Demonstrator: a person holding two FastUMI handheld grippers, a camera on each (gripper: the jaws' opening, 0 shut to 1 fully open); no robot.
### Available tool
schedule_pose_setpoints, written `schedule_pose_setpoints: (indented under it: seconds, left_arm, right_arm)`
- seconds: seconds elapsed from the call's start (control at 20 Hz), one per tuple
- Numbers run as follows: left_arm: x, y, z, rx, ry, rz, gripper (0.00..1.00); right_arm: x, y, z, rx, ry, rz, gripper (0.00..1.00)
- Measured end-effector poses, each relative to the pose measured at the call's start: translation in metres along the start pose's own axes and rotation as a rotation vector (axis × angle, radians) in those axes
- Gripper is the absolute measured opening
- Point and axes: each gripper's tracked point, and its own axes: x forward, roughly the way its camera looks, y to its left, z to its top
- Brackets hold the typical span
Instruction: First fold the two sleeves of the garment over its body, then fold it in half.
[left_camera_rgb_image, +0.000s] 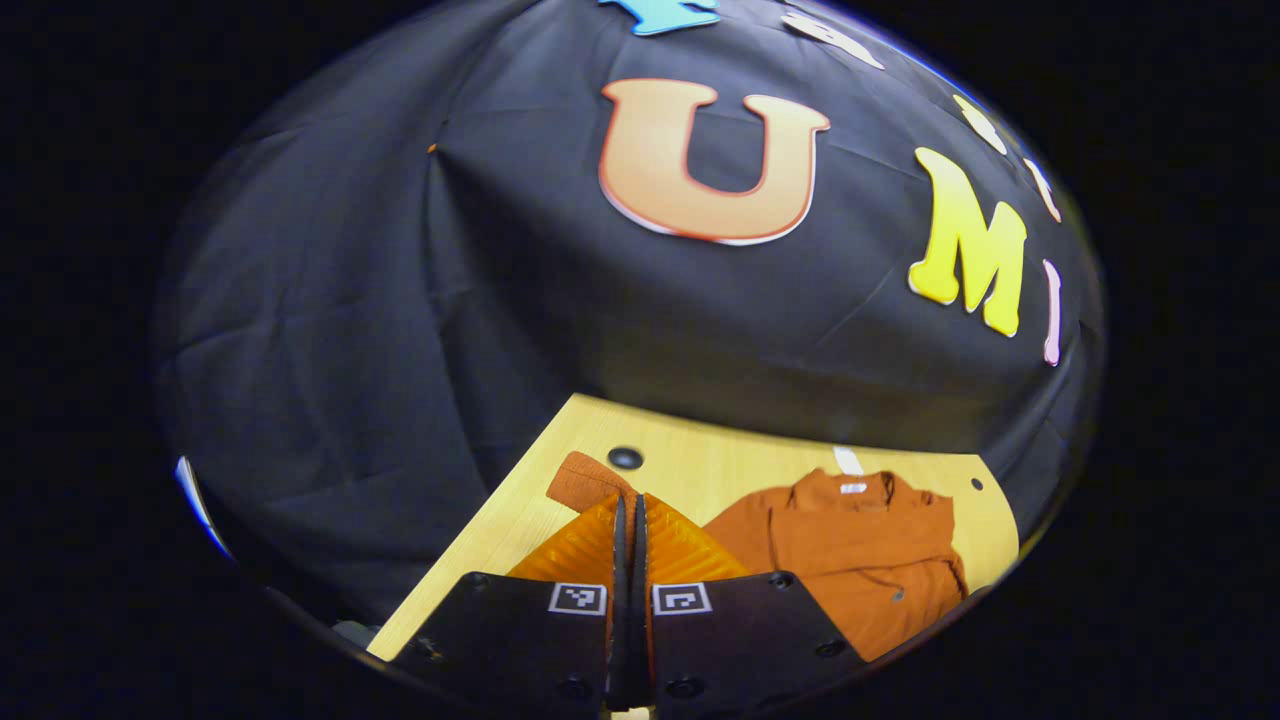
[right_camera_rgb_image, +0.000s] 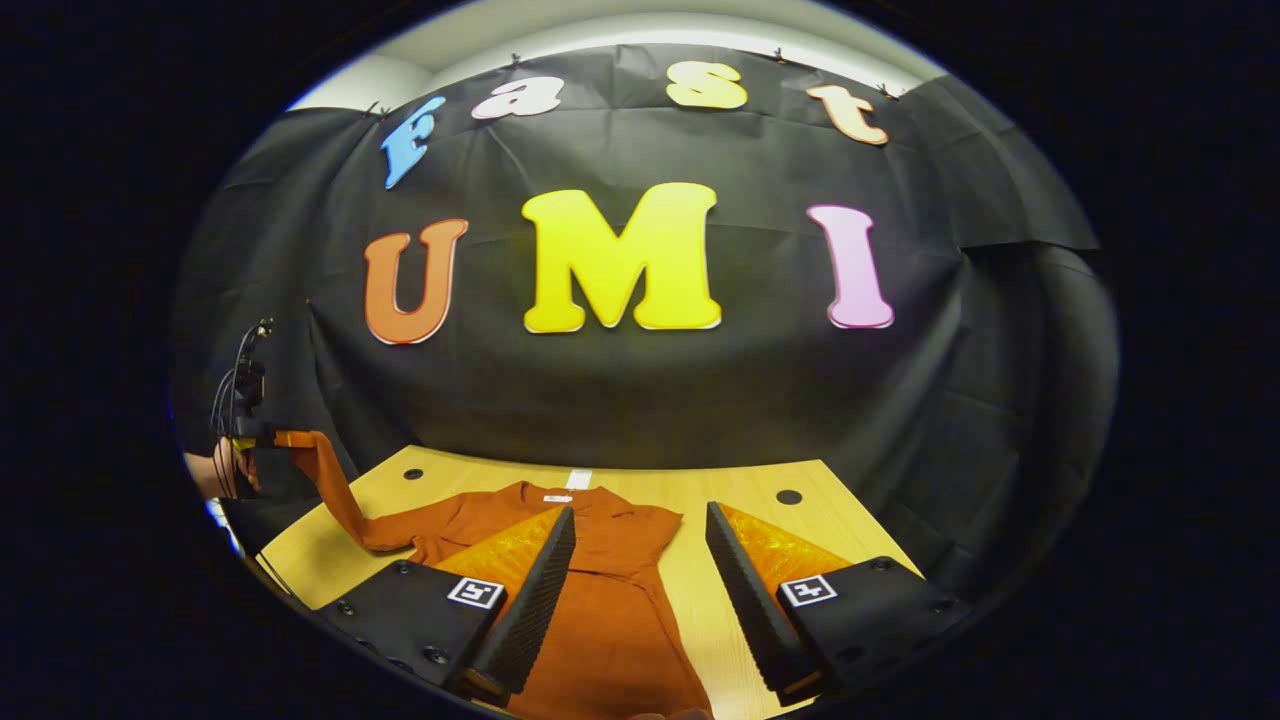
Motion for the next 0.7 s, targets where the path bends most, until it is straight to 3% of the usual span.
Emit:
schedule_pose_setpoints:
  seconds: [0.15,0.35,0.55,0.7]
  left_arm:
    - [0.021,-0.051,0.049,0.14,-0.041,-0.075,0.03]
    - [0.044,-0.168,0.089,0.294,-0.12,-0.225,0.03]
    - [0.056,-0.295,0.074,0.407,-0.153,-0.4,0.03]
    - [0.06,-0.379,0.025,0.433,-0.098,-0.501,0.03]
  right_arm:
    - [-0.009,-0.031,-0.002,0.041,-0.011,-0.054,0.84]
    - [-0.026,-0.07,-0.001,0.054,-0.026,-0.128,0.84]
    - [-0.043,-0.109,-0.004,0.07,-0.027,-0.215,0.84]
    - [-0.061,-0.141,-0.008,0.071,-0.022,-0.285,0.84]
